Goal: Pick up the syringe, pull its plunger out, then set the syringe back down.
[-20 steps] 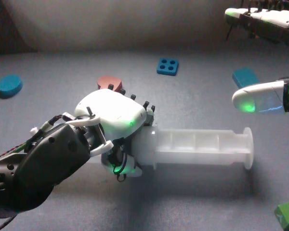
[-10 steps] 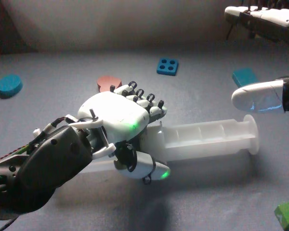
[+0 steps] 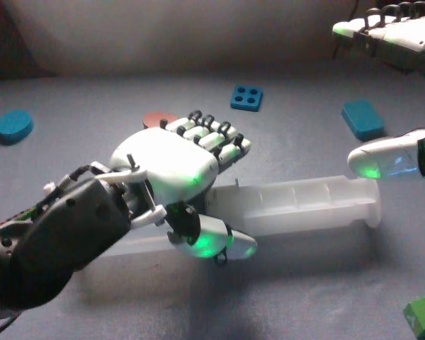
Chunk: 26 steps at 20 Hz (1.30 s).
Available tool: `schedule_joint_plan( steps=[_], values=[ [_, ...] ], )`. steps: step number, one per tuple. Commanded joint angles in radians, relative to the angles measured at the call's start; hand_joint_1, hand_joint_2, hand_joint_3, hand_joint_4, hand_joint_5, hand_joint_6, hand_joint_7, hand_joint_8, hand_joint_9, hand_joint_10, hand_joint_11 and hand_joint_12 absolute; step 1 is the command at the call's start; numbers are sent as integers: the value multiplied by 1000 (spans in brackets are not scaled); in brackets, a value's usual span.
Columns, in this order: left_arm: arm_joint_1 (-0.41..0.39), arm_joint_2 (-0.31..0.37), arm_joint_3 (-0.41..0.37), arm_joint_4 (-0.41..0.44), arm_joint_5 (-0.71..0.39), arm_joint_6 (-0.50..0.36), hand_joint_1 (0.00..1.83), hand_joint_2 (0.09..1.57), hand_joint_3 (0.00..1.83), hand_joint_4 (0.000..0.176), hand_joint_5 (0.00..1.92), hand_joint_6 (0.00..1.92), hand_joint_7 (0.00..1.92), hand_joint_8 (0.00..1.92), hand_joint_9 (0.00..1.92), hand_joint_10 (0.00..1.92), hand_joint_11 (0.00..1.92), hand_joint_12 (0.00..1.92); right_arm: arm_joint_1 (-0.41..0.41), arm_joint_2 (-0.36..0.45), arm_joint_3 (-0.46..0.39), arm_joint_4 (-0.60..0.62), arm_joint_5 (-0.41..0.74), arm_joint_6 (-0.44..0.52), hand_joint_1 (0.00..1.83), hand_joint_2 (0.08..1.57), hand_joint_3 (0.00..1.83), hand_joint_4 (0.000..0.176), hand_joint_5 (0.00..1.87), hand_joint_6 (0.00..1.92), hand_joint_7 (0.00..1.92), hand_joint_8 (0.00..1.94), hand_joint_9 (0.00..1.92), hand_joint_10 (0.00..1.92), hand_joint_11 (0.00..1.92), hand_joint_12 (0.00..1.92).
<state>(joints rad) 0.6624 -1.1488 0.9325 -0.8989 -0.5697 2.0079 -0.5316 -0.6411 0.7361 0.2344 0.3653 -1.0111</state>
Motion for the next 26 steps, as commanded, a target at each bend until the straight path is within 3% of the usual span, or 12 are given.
schedule_joint_plan(
  steps=[1, 11, 15, 16, 17, 18, 19, 20, 22, 24, 25, 26],
  values=[
    [-15, 7, -8, 42, -67, 1, 224, 981, 3, 0, 48, 0, 7, 1, 32, 2, 0, 336, 6, 1, 1, -3, 112, -6, 311, 916, 1, 0, 0, 0, 0, 0, 0, 0, 0, 230],
    [-117, 110, -70, 41, -10, 47, 240, 1006, 3, 0, 65, 3, 41, 0, 68, 4, 0, 398, 18, -3, 0, 8, 58, -100, 347, 901, 0, 0, 0, 0, 0, 0, 0, 0, 0, 181],
    [-161, 147, -105, 40, 14, 62, 221, 1091, 4, 0, 400, 25, 393, 21, 369, 32, 91, 792, 26, -11, 0, 8, 54, -107, 326, 964, 3, 0, 406, 24, 501, 25, 465, 45, 165, 876],
    [-182, 165, -124, 39, 31, 81, 318, 1211, 0, 0, 881, 54, 826, 357, 764, 535, 596, 918, 35, -16, 0, 13, 44, -59, 438, 1047, 1, 0, 802, 207, 889, 314, 785, 787, 639, 1357],
    [-188, 169, -130, 39, 34, 87, 318, 1211, 0, 0, 881, 54, 826, 357, 764, 535, 596, 918, 37, -16, 0, 22, 34, -59, 438, 1047, 1, 0, 802, 207, 889, 314, 785, 787, 639, 1357],
    [-198, 178, -143, 39, 36, 92, 422, 1215, 0, 0, 912, 407, 772, 952, 741, 1086, 755, 1252, 43, -16, 0, 37, 14, -59, 484, 1083, 3, 0, 757, 1040, 845, 1092, 871, 1450, 867, 1690],
    [-204, 185, -158, 20, 22, 104, 502, 1223, 0, 0, 769, 1136, 670, 1566, 715, 1622, 790, 1679, 44, -17, 0, 42, 4, -52, 512, 1111, 5, 0, 657, 1678, 804, 1634, 966, 1827, 1078, 1875],
    [-217, 190, -176, -52, 7, 166, 638, 1225, 0, 0, 732, 1864, 805, 1907, 969, 1909, 1026, 1911, 41, -19, 0, 42, -7, -52, 635, 1134, 4, 0, 622, 1911, 859, 1929, 1109, 1917, 1367, 1919],
    [-237, 194, -193, -65, 8, 199, 665, 1229, 0, 0, 861, 1910, 984, 1918, 1118, 1919, 1158, 1919, 36, -21, 0, 42, -16, -79, 663, 1155, 6, 0, 615, 1919, 924, 1939, 1207, 1920, 1503, 1921],
    [-267, 195, -208, -119, 8, 259, 667, 1254, 3, 0, 1155, 1921, 1257, 1921, 1358, 1921, 1394, 1921, 34, -23, -1, 47, -24, -81, 639, 1227, 7, 0, 859, 1921, 1254, 1941, 1503, 1921, 1759, 1921],
    [-281, 195, -212, -119, 10, 272, 586, 1324, 2, 141, 1414, 1921, 1511, 1921, 1614, 1921, 1619, 1921, 35, -24, -1, 49, -26, -105, 530, 1379, 18, 0, 1087, 1921, 1429, 1941, 1610, 1921, 1800, 1921],
    [-291, 195, -213, -119, 14, 280, 586, 1324, 2, 141, 1414, 1921, 1511, 1921, 1614, 1921, 1619, 1921, 38, -27, -1, 54, -26, -124, 530, 1379, 18, 0, 1087, 1921, 1429, 1941, 1610, 1921, 1800, 1921]
  ],
)
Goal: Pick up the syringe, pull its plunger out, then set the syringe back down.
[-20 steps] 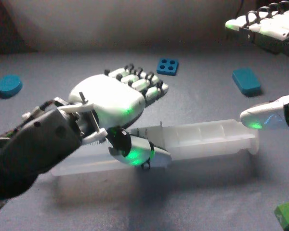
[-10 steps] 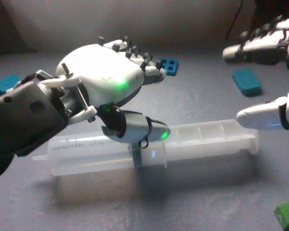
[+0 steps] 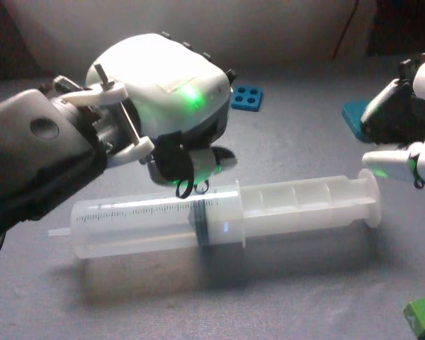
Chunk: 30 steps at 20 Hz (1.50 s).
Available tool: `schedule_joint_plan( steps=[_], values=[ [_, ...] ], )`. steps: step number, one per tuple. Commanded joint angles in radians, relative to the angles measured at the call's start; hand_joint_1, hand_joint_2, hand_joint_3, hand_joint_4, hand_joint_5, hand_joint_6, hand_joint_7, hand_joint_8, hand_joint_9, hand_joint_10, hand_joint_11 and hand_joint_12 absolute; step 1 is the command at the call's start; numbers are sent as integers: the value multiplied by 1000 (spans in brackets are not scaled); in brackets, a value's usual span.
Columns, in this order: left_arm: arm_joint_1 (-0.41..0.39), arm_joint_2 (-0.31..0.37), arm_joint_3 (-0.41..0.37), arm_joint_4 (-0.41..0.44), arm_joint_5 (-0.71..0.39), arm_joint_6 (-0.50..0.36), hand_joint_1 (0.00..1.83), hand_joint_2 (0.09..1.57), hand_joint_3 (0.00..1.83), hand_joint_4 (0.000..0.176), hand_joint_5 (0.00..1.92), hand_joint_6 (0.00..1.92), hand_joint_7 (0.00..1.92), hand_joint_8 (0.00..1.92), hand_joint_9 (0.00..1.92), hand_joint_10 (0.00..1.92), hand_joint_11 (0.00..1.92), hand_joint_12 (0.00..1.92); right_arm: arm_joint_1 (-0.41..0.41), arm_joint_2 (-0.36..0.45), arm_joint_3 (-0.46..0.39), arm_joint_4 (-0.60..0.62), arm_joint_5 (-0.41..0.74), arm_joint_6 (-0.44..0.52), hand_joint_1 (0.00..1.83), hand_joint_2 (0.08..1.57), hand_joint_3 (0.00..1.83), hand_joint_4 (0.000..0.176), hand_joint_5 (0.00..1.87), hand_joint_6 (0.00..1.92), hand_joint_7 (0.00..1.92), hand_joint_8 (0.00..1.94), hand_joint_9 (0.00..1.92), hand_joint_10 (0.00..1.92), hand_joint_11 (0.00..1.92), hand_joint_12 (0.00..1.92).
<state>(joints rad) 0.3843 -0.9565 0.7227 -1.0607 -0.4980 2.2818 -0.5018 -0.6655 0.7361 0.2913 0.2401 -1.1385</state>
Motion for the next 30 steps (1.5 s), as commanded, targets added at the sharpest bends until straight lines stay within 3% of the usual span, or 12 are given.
schedule_joint_plan(
  steps=[1, 2, 4, 6, 7, 8, 13, 18, 30],
  values=[
    [-21, 3, -3, 43, -45, 10, 541, 1383, 15, 175, 1395, 1921, 1538, 1921, 1635, 1921, 1690, 1921, 13, -5, -1, 13, 100, -16, 504, 1486, 0, 133, 1242, 1921, 1465, 1941, 1625, 1921, 1797, 1921],
    [-29, 4, -3, 43, -32, 20, 543, 1396, 14, 176, 1366, 1921, 1534, 1921, 1630, 1921, 1692, 1921, 20, -7, -2, 39, 102, -43, 513, 1499, 0, 167, 1255, 1921, 1471, 1941, 1638, 1921, 1803, 1921],
    [-31, 8, -2, 43, -10, 24, 580, 1401, 5, 176, 1350, 1921, 1530, 1921, 1626, 1921, 1689, 1921, 23, -12, -5, 49, 141, -83, 517, 1502, 0, 176, 1238, 1921, 1473, 1941, 1649, 1921, 1811, 1921],
    [-45, 14, -5, -1, 9, 60, 622, 1399, 0, 176, 1349, 1921, 1520, 1921, 1622, 1921, 1670, 1921, 20, -13, -12, 49, 153, -122, 518, 1502, 0, 176, 1221, 1921, 1468, 1941, 1651, 1921, 1808, 1921],
    [-45, 14, -17, -46, -42, 70, 622, 1399, 0, 176, 1349, 1921, 1520, 1921, 1622, 1921, 1670, 1921, 21, -13, -14, 49, 153, -124, 518, 1502, 0, 176, 1221, 1921, 1468, 1941, 1651, 1921, 1808, 1921],
    [-40, 13, -30, -50, -91, 45, 629, 1401, 1, 176, 1347, 1921, 1506, 1921, 1612, 1921, 1664, 1921, 21, -13, -16, 49, 159, -124, 519, 1502, 0, 176, 1216, 1921, 1467, 1941, 1650, 1921, 1807, 1921],
    [-64, 27, -63, -67, -126, 83, 625, 1411, 1, 176, 1339, 1921, 1494, 1921, 1593, 1921, 1634, 1921, 11, -16, -18, 49, 189, -124, 508, 1503, 0, 176, 1193, 1921, 1467, 1941, 1644, 1921, 1812, 1921],
    [-46, 24, -59, -74, -114, 95, 661, 1395, 0, 176, 1319, 1921, 1463, 1921, 1562, 1921, 1609, 1921, 1, -25, -18, 14, 250, -73, 509, 1502, 0, 176, 1193, 1921, 1465, 1941, 1645, 1921, 1812, 1921],
    [-68, 28, -79, -95, -100, 81, 664, 1392, 0, 176, 1365, 1921, 1520, 1921, 1631, 1921, 1666, 1921, -12, -25, -18, -38, 292, -60, 526, 1500, 0, 176, 1208, 1921, 1459, 1941, 1639, 1921, 1805, 1921]
  ],
)
